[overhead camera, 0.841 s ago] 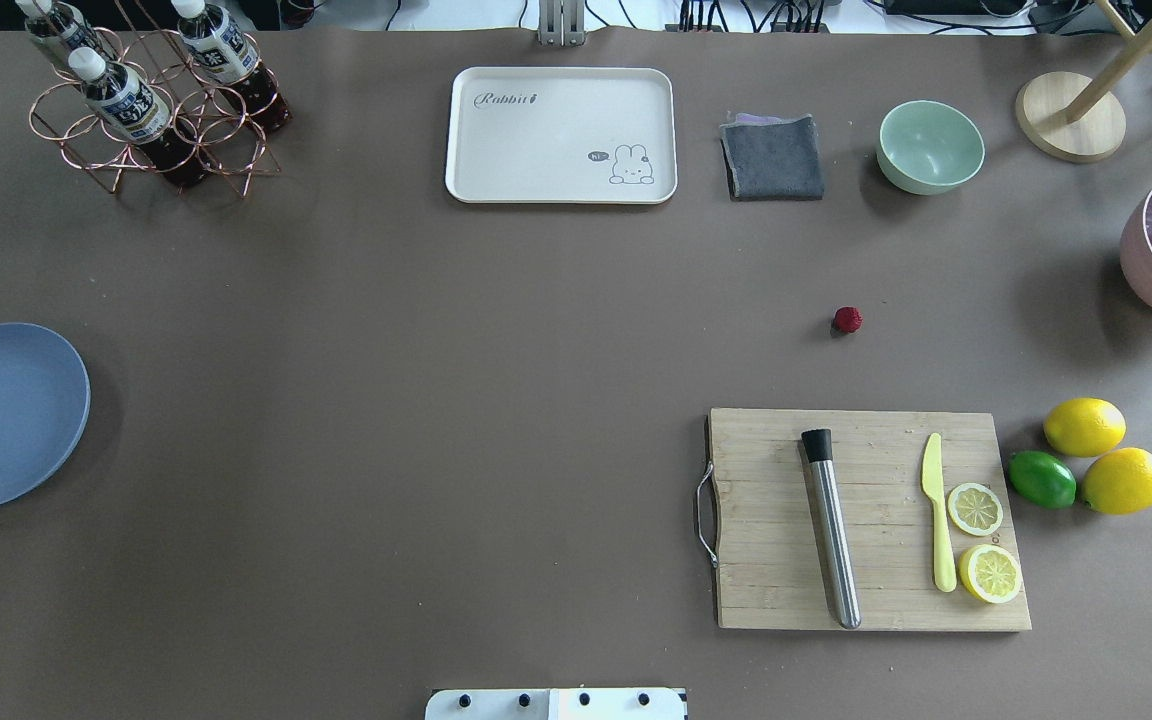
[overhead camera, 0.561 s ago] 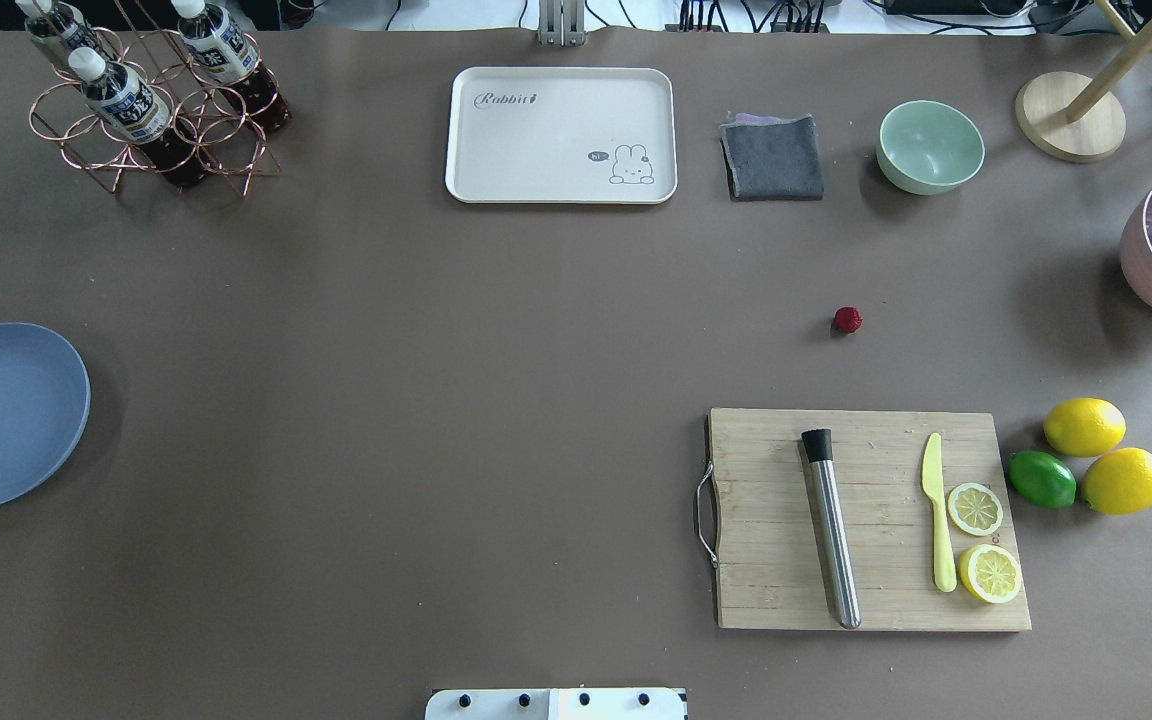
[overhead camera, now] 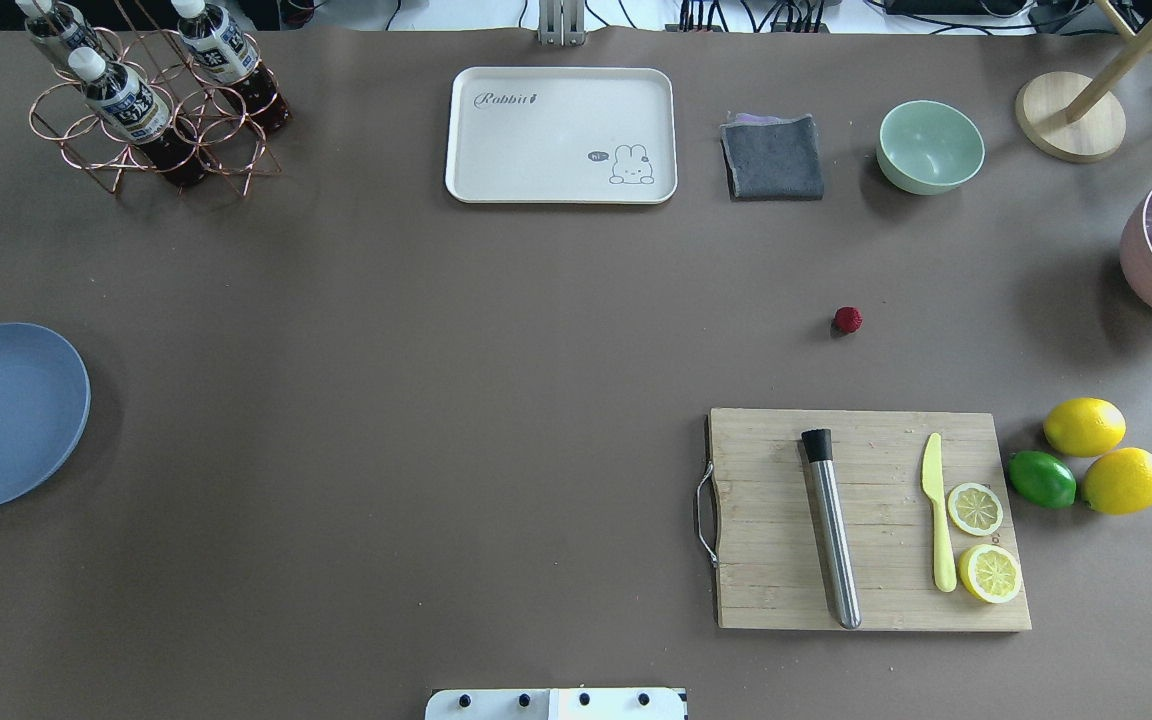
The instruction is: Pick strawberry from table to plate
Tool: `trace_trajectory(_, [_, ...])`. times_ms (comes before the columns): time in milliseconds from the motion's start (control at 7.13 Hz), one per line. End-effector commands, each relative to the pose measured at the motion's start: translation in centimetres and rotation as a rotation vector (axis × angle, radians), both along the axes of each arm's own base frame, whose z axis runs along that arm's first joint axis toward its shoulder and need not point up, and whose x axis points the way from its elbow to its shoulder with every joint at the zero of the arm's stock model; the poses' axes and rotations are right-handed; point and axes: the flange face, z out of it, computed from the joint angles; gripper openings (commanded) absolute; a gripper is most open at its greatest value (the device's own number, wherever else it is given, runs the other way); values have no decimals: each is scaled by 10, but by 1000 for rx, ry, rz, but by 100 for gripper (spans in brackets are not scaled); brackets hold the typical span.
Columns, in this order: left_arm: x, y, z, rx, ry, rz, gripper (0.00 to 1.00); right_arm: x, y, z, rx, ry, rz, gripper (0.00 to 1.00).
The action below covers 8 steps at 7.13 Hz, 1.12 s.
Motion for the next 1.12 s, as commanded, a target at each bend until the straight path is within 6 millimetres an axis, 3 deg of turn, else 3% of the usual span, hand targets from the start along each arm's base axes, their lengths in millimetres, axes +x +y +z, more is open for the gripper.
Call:
trace_trajectory(0, [-6,19,11,6,1,-12,97,0,0,-1,0,0,1,100])
trace_trajectory(140, [-7,37,22,57,1,-14,97,0,1,0,-1,-1,1,100])
trace_trajectory(421, [-5,45,36,53,-1,-14,97,0,3,3,-8,-1,1,100])
trace_trajectory(981, [-6,46,18,74,-6,-36,97,0,9,6,-14,-8,0,100])
